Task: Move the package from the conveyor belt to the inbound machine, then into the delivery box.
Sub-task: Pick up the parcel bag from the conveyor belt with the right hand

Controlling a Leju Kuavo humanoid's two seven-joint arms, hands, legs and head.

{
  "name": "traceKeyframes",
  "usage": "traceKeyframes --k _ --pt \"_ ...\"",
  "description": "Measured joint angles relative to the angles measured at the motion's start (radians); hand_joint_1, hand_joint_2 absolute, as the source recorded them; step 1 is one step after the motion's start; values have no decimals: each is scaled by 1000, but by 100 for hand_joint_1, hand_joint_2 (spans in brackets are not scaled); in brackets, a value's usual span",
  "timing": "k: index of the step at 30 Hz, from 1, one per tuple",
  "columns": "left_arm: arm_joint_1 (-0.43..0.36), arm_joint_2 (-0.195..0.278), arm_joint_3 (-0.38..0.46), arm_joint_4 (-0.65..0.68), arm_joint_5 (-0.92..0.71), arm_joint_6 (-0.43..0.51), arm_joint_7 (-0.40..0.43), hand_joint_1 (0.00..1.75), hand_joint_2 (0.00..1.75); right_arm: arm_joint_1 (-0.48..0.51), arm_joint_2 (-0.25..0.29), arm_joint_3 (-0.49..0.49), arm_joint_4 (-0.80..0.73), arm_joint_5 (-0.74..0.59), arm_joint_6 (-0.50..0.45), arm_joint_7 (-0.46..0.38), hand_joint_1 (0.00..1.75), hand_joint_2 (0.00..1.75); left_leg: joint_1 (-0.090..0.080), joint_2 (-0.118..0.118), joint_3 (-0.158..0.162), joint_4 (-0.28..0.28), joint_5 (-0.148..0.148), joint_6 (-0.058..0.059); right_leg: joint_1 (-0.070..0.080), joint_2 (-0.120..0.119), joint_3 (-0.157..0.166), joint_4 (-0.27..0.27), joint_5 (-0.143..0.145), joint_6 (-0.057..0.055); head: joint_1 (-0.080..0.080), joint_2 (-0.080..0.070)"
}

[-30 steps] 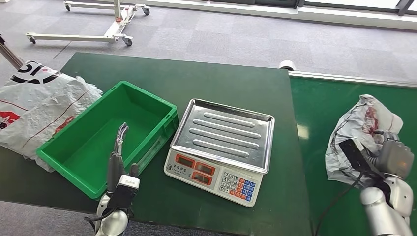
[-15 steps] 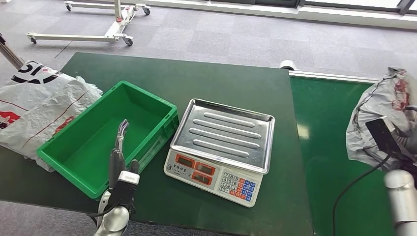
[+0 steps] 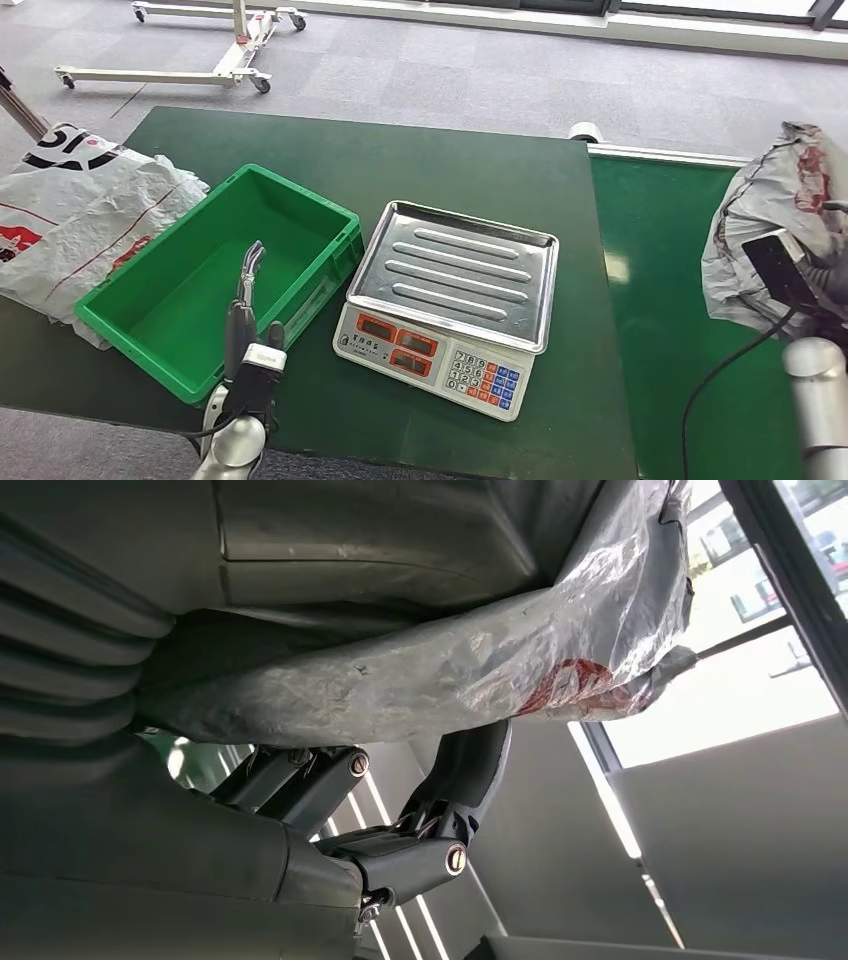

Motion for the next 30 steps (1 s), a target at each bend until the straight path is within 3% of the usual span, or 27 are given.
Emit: traceKeyframes --k 8,13,16,30 --pt "-2 -1 0 7 2 -2 -4 0 0 0 9 29 -40 -23 22 -20 175 175 0 0 -1 0 0 0 0 0 2 1 0 0 0 0" --pt "-14 -8 0 17 2 -9 -4 0 0 4 68 139 -131 -65 135 -42 175 175 0 2 -1 0 1 -2 1 2 2 2 0 0 0 0" --pt "-23 -13 -1 25 3 -14 -4 0 0 14 102 230 -167 -82 139 -18 175 175 0 -1 -2 0 3 -3 1 -1 1 3 0 -1 0 0" --pt "-29 -15 -1 42 6 -15 -4 0 0 29 135 373 -229 -133 163 -49 175 175 0 -2 -3 0 5 -3 1 -3 0 3 1 -1 0 0"
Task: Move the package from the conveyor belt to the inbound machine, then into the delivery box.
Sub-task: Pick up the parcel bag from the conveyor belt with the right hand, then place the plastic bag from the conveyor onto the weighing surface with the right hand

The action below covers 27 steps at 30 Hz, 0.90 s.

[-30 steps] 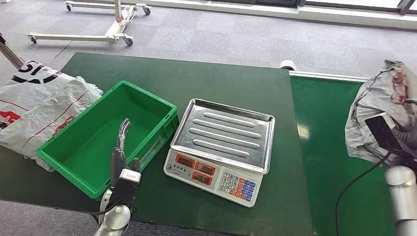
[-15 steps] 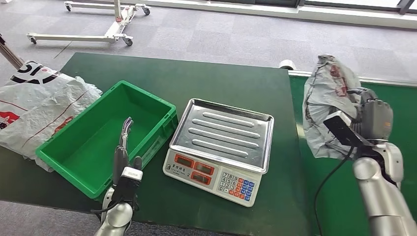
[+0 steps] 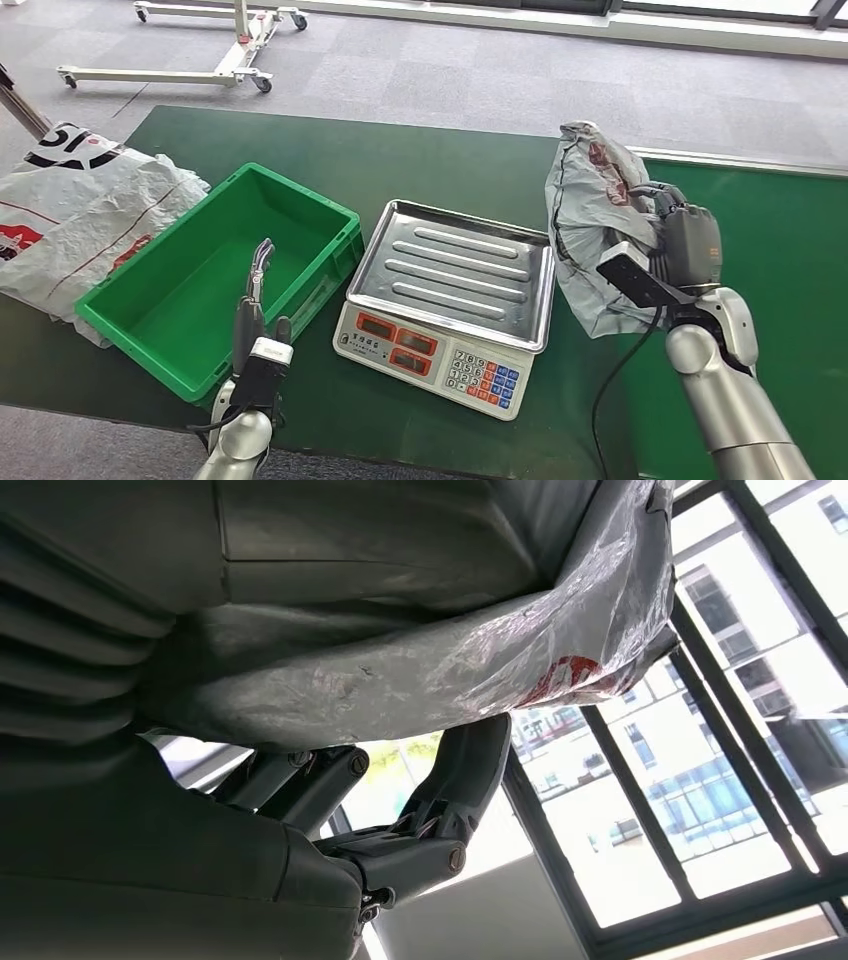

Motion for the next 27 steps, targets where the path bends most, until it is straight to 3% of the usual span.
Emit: traceKeyframes --k 10,15,22,26,27 --pt "-1 0 -2 6 7 0 0 0 0 32 35 70 -32 20 28 -23 175 175 0 1 0 0 0 0 1 1 0 0 0 0 0 0" --pt "15 -1 -15 7 18 18 -1 0 0 79 68 183 -70 11 45 -29 175 175 0 1 -1 -1 0 0 2 1 -1 1 -1 -1 0 0" --pt "45 -2 -18 -10 26 33 -1 0 0 78 70 364 -127 -76 107 -52 175 175 0 1 -1 -1 0 0 1 1 -2 1 -1 -1 0 0" --pt "55 -2 -18 -19 27 33 -1 0 0 77 70 420 -148 -84 115 -49 0 175 0 1 -1 0 0 0 1 1 -2 1 -1 -1 0 0" --pt "55 -2 -18 -20 29 33 -1 0 0 74 70 427 -149 -98 125 -45 0 175 0 1 -1 0 0 0 1 1 -2 1 -1 -1 0 0"
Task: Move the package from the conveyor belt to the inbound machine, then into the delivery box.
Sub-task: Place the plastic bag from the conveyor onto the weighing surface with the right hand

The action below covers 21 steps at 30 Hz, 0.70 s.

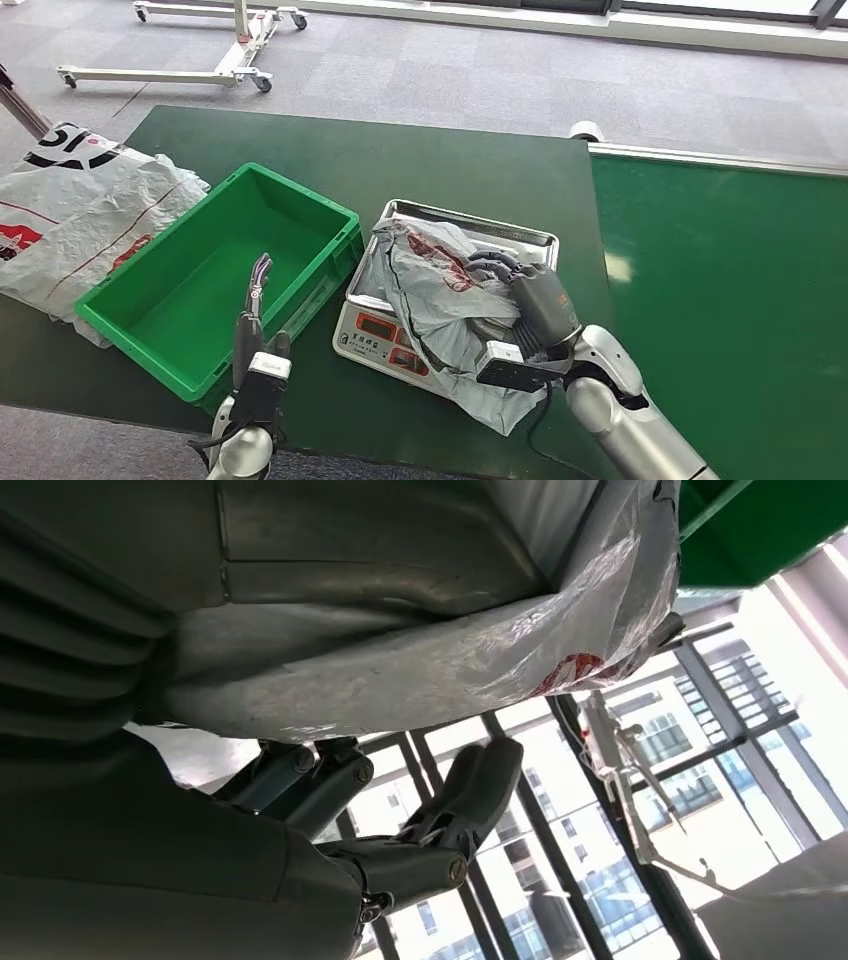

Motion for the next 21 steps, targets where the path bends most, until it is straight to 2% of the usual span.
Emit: traceKeyframes --k 5,15,19,21 --pt "-7 0 0 6 20 0 0 0 0 -43 9 23 41 -93 40 -1 0 175 0 0 0 0 0 0 0 0 0 0 1 0 0 0" --pt "-9 0 0 12 21 0 0 0 0 -71 20 41 80 -108 32 -1 0 175 0 0 0 0 1 -1 0 0 -1 0 1 -1 0 0" --pt "-12 0 0 20 23 -4 0 0 0 -70 13 44 93 -113 -6 -1 0 0 0 0 0 0 1 -1 0 1 -1 0 1 -1 0 0" --pt "-16 0 0 27 30 -10 0 0 0 -58 -2 43 96 -117 -29 1 0 0 0 0 0 0 1 -1 0 0 -1 0 1 -1 0 0"
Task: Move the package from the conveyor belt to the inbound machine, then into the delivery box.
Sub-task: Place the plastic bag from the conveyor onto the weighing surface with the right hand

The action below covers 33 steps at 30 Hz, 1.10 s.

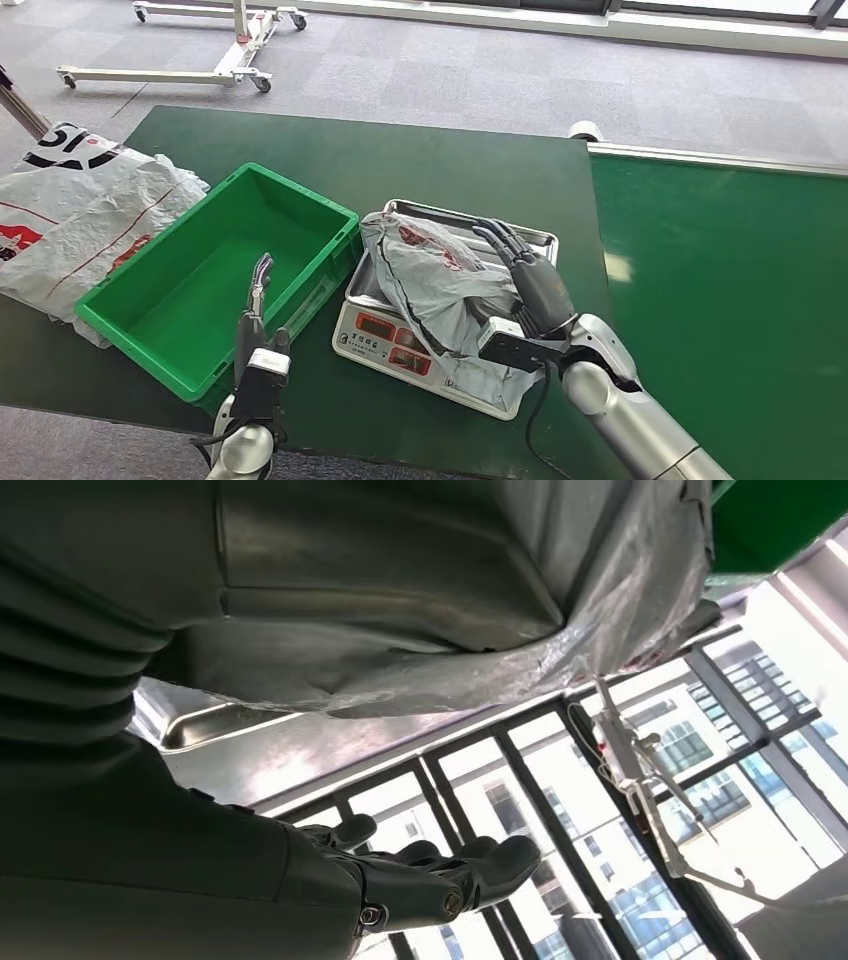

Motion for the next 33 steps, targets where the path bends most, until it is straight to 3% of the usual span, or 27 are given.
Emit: traceKeyframes --k 7,19,26,33 --pt "-27 -1 0 35 16 -5 0 0 0 47 -53 -17 0 -9 -28 6 0 0 0 2 0 0 0 0 -1 2 -1 0 1 1 0 0" --pt "-40 -2 -13 53 39 12 0 0 0 92 -81 -57 -34 -10 -72 19 0 0 0 2 0 0 0 0 -1 2 -1 0 1 1 0 0" --pt "-38 2 -17 51 42 32 0 0 0 73 -125 -203 -60 15 -185 12 0 0 0 1 -1 0 0 0 -1 2 0 0 1 1 0 0" --pt "-38 6 -24 49 42 33 0 0 0 54 -149 -283 -69 28 -200 6 0 0 0 2 0 0 0 0 -1 2 0 0 2 1 0 0"
